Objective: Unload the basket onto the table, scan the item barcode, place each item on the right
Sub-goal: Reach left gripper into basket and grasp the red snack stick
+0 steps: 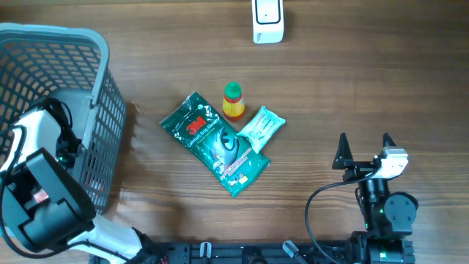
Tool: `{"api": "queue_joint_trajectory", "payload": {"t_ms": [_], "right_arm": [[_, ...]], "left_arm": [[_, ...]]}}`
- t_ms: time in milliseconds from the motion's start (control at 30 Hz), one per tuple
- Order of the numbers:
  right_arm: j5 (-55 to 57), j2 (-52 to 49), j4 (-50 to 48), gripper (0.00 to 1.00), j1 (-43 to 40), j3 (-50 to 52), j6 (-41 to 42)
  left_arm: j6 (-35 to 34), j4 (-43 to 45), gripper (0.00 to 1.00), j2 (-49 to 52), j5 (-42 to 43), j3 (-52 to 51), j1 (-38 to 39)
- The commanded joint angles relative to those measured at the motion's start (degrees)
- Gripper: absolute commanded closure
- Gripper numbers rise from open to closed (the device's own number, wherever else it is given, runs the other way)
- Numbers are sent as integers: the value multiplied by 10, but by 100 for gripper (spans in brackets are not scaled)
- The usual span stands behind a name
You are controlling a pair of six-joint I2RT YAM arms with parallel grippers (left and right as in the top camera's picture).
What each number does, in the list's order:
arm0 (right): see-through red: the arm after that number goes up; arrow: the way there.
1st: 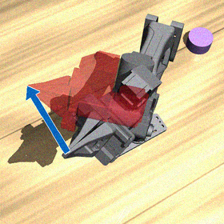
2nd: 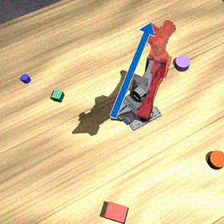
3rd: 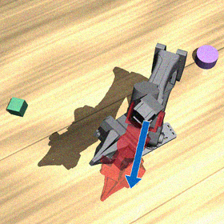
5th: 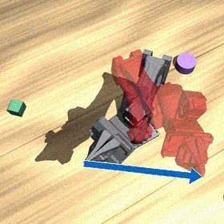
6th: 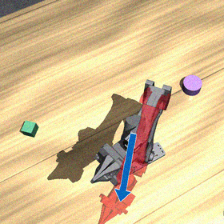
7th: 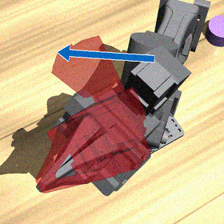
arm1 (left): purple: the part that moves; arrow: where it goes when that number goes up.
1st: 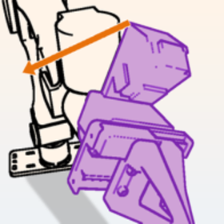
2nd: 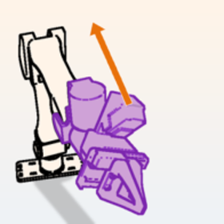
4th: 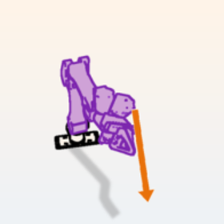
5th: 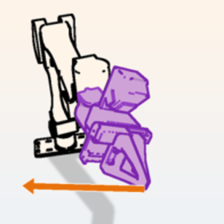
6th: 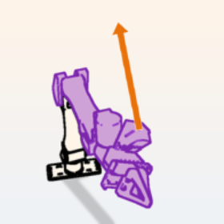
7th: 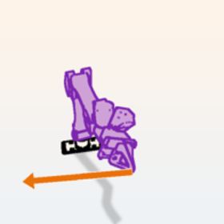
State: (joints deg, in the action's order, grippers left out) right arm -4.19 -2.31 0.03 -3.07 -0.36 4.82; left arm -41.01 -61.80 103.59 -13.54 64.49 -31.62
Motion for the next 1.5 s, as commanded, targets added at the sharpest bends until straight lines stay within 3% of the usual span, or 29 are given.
{"api": "queue_joint_trajectory", "payload": {"t_ms": [0, 33, 167, 300, 533, 867, 1067, 1233, 1467], "right_arm": [[3, 2, -1, 0, 2, 1, -3], [3, 2, -1, 0, 2, 1, -3], [3, 2, -1, 0, 2, 1, -3], [3, 2, -1, 0, 2, 1, -3], [3, 2, -1, 0, 2, 1, -3], [3, 2, -1, 0, 2, 1, -3], [3, 2, -1, 0, 2, 1, -3], [3, 2, -1, 0, 2, 1, -3], [3, 2, -1, 0, 2, 1, -3]], "left_arm": [[3, 16, 46, 40, 50, -60, -1], [3, 21, 52, 40, 50, -67, -1], [3, 61, 61, 40, 50, -108, -1], [3, 94, 96, 40, 50, -149, -1], [3, 38, 96, 14, 49, -97, 0], [18, -86, 96, -193, 50, 185, 0], [18, -82, 96, -298, 52, 233, 15], [33, -56, 96, -386, 52, 233, 123], [33, 26, 96, -403, 52, 233, 432]]}}
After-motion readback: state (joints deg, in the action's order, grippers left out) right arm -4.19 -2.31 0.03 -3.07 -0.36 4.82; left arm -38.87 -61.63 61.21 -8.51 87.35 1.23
